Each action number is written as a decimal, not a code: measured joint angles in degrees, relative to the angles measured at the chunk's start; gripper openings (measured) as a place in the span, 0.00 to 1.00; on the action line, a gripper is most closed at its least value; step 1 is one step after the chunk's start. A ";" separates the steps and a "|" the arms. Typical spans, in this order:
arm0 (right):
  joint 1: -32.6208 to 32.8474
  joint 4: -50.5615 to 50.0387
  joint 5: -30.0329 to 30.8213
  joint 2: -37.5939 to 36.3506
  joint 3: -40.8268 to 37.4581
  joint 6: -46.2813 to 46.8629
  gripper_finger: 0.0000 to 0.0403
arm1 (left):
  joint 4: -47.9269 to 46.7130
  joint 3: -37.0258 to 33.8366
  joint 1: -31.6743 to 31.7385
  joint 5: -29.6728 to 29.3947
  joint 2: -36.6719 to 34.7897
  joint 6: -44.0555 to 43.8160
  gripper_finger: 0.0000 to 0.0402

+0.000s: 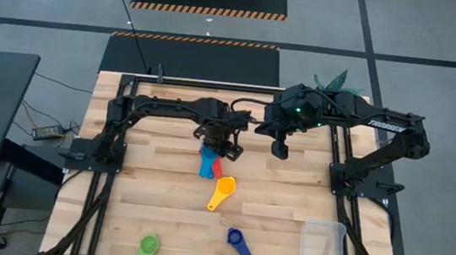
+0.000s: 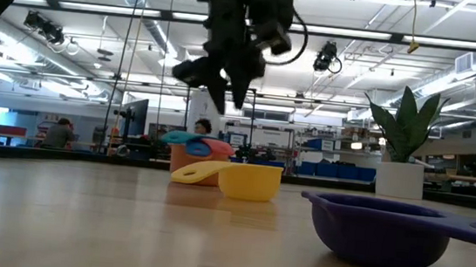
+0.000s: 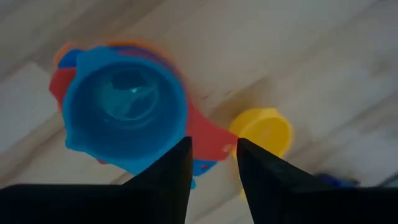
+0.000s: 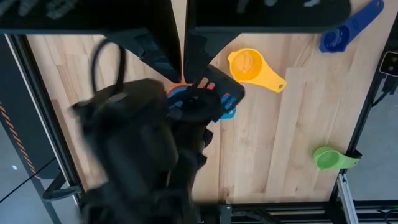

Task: Nest measuring cups in basket
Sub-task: Stack the light blue measuring cup on top of the red measuring cup

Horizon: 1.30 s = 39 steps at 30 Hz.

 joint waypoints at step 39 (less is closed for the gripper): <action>-7.06 31.07 1.80 0.02 -36.63 26.43 0.00 | 7.47 -22.66 -11.06 -17.56 -6.24 7.71 0.33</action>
